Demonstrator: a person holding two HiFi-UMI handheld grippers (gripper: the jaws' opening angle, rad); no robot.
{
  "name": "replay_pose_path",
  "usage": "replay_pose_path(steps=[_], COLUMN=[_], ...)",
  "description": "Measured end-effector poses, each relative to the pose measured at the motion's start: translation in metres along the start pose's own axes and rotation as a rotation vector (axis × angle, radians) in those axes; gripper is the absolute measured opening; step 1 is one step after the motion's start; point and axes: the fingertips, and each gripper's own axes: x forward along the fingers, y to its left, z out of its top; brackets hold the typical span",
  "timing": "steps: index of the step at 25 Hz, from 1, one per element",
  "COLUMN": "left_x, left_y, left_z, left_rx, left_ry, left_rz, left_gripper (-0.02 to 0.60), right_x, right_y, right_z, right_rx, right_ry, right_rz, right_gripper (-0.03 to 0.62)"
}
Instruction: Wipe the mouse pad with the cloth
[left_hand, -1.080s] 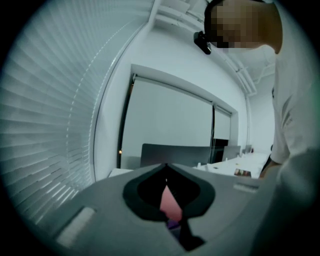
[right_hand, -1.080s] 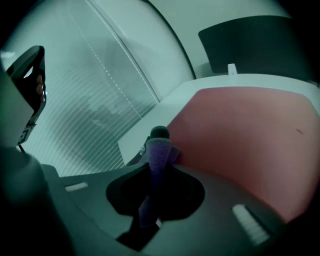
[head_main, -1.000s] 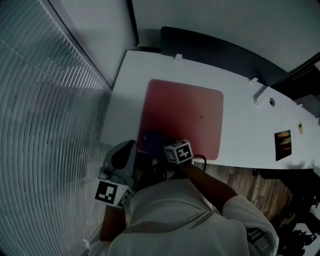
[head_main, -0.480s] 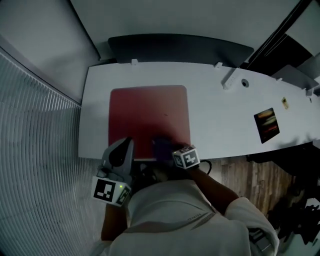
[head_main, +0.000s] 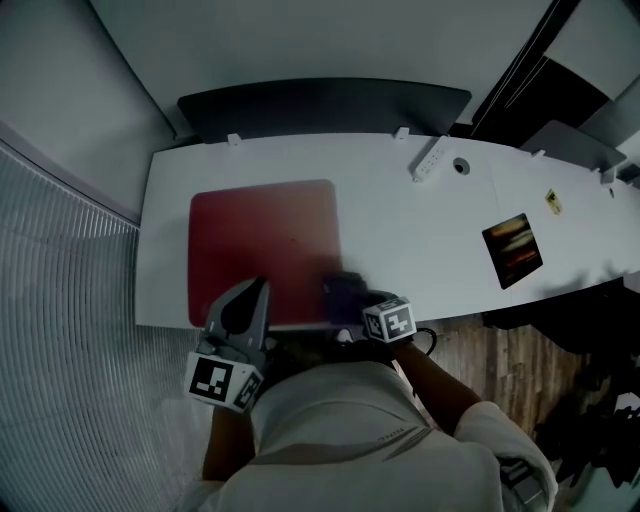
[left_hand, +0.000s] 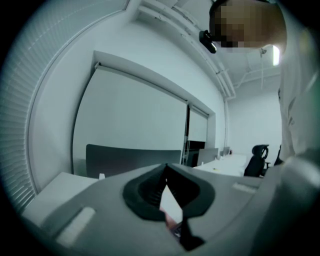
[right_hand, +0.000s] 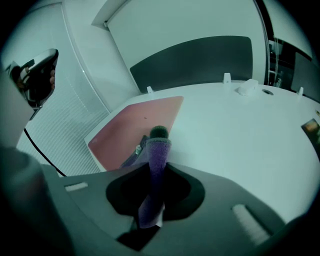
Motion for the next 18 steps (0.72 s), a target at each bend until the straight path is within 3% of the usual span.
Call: replay_pose_path(steps=[4,11,14,18], left_x=[0.007,-0.005,-0.014,-0.03], left_y=[-0.006,0.012,0.032,0.066], left_z=[0.008,0.029,0.037,0.049], left_rx=[0.011,0.035,0.042,0.045], left_ry=[-0.015,-0.076,-0.09,-0.108], left_rz=[-0.009,-0.002,0.005,0.038], left_gripper=[0.002,0.002,0.002,0.002], right_x=[-0.026,-0.069,-0.085,-0.106], right_y=[-0.018,-0.013,0.005,0.043], right_z=[0.013,0.091,0.133,0.184], right_rx=[0.07,0.07,0.105,0.071], right_ry=[-0.08,-0.344,-0.452,-0.574], right_rz=[-0.023,-0.054,-0.022,0.004], right_gripper=[0.049,0.049,0.049,0.049])
